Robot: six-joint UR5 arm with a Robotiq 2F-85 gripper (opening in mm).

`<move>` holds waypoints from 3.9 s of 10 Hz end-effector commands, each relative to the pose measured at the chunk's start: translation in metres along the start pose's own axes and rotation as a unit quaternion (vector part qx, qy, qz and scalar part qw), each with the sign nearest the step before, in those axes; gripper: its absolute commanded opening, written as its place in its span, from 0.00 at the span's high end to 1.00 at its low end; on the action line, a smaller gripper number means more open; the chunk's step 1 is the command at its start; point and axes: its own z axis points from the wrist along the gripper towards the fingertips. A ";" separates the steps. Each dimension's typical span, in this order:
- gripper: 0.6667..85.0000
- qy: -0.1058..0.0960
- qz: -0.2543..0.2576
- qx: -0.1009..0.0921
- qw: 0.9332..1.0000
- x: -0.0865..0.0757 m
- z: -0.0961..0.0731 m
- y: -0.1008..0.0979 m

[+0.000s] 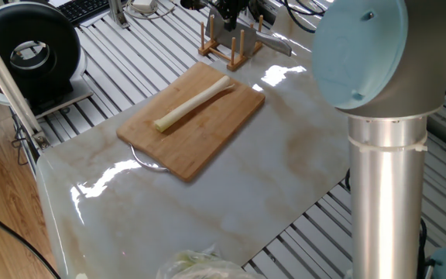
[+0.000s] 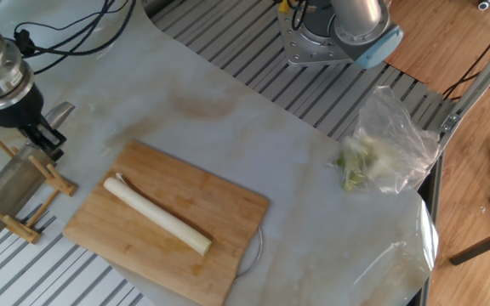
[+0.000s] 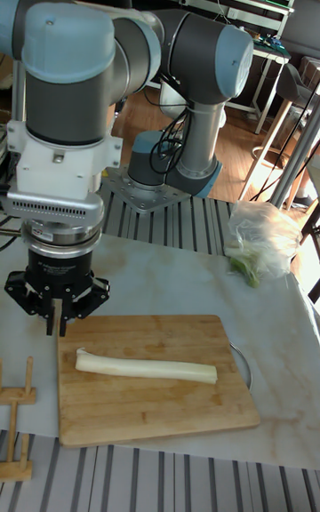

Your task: Chop the scallions

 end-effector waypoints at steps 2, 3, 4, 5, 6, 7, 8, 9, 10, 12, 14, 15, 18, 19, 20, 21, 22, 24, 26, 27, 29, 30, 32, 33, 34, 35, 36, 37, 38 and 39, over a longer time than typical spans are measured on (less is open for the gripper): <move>0.74 -0.004 -0.048 0.010 0.999 -0.002 -0.001 -0.048; 0.74 -0.001 -0.053 0.013 0.998 -0.002 0.000 -0.055; 0.73 -0.001 -0.061 0.015 0.998 -0.003 0.007 -0.061; 0.69 -0.003 -0.071 0.014 0.997 -0.002 0.018 -0.067; 0.68 0.001 -0.073 0.025 0.997 0.001 0.021 -0.074; 0.68 0.006 -0.073 0.032 0.997 0.003 0.020 -0.078; 0.68 0.007 -0.071 0.031 0.997 0.003 0.019 -0.077; 0.68 0.003 -0.068 0.030 0.997 -0.001 0.019 -0.075; 0.68 -0.004 -0.065 0.034 0.997 -0.007 0.019 -0.077; 0.68 -0.012 -0.065 0.036 0.997 -0.015 0.020 -0.080; 0.68 -0.019 -0.068 0.040 0.997 -0.020 0.020 -0.084; 0.68 -0.019 -0.068 0.039 0.997 -0.023 0.021 -0.085; 0.68 -0.021 -0.070 0.041 0.996 -0.033 0.027 -0.085; 0.68 -0.023 -0.072 0.040 0.996 -0.036 0.028 -0.086; 0.68 -0.022 -0.072 0.042 0.996 -0.038 0.028 -0.086; 0.68 -0.021 -0.072 0.043 0.996 -0.038 0.028 -0.086; 0.68 -0.021 -0.073 0.045 0.996 -0.038 0.028 -0.089; 0.68 -0.023 -0.074 0.040 0.996 -0.040 0.028 -0.087; 0.66 -0.014 -0.056 0.027 0.998 -0.029 0.018 -0.077; 0.66 -0.011 -0.030 0.033 0.999 -0.028 0.018 -0.080; 0.68 -0.012 0.025 0.023 0.999 -0.027 0.018 -0.075; 0.69 -0.010 0.034 0.017 0.999 -0.026 0.018 -0.072; 0.70 -0.005 0.011 0.011 1.000 -0.029 0.018 -0.075; 0.70 0.002 -0.005 0.011 1.000 -0.034 0.018 -0.088; 0.70 0.010 -0.022 0.015 1.000 -0.037 0.019 -0.099; 0.69 0.010 -0.031 0.017 0.999 -0.043 0.024 -0.105; 0.69 0.006 -0.033 0.015 0.999 -0.051 0.029 -0.105; 0.68 0.003 -0.033 0.011 0.999 -0.056 0.035 -0.103; 0.68 0.004 -0.030 0.010 0.999 -0.057 0.041 -0.099; 0.68 0.002 -0.034 0.014 0.999 -0.058 0.046 -0.097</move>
